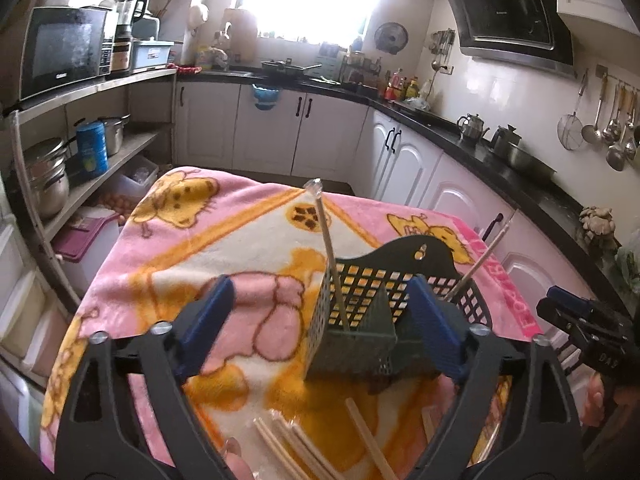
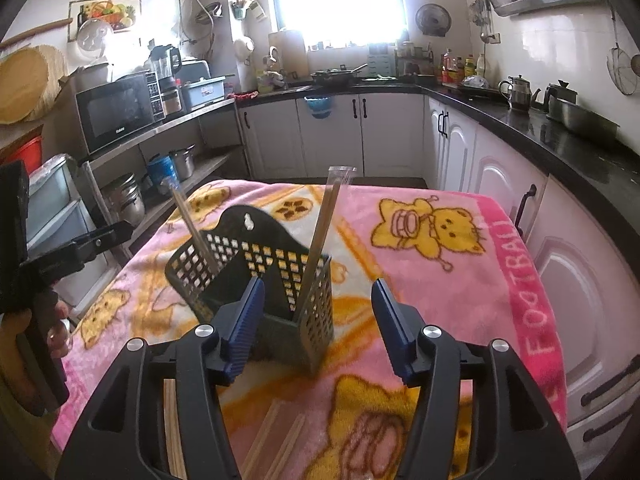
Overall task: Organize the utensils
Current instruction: 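Lower the chopsticks into the caddy and open both tools, then close the left tool on another wrapped chopstick while the right tool grasps one too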
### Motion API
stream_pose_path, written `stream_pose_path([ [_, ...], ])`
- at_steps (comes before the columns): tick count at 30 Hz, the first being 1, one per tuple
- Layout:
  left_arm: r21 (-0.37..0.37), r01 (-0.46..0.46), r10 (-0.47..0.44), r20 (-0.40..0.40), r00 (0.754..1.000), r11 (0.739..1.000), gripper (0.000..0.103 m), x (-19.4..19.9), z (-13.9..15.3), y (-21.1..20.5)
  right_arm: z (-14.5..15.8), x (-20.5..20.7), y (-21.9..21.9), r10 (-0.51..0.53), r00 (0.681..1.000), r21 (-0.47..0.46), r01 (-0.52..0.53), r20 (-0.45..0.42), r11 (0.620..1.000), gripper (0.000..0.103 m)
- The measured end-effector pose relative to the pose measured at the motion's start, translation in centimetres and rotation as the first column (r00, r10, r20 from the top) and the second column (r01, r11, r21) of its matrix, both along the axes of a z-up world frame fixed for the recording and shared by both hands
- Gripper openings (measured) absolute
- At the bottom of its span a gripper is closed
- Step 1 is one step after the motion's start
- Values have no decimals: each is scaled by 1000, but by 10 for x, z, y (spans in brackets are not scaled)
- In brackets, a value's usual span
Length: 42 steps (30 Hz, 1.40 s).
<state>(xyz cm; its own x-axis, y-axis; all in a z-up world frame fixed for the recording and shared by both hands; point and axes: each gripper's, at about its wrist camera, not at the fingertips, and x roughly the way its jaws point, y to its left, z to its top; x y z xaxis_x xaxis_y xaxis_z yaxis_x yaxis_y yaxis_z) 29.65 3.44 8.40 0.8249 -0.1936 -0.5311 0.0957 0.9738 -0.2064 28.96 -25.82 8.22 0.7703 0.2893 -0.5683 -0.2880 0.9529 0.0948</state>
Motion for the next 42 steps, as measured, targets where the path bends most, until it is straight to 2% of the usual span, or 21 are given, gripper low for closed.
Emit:
stream_pose_path([
  [19,-30,-40,39,-53,998,999,87,-54,-34,27,-28,-52,24,81,996,-31,-82,-27,996,54],
  [42,-42,-68,60,-170,984,997,87,-94,-84,48,-67,-69,50,150,982,-42,-155,-111,987,54],
])
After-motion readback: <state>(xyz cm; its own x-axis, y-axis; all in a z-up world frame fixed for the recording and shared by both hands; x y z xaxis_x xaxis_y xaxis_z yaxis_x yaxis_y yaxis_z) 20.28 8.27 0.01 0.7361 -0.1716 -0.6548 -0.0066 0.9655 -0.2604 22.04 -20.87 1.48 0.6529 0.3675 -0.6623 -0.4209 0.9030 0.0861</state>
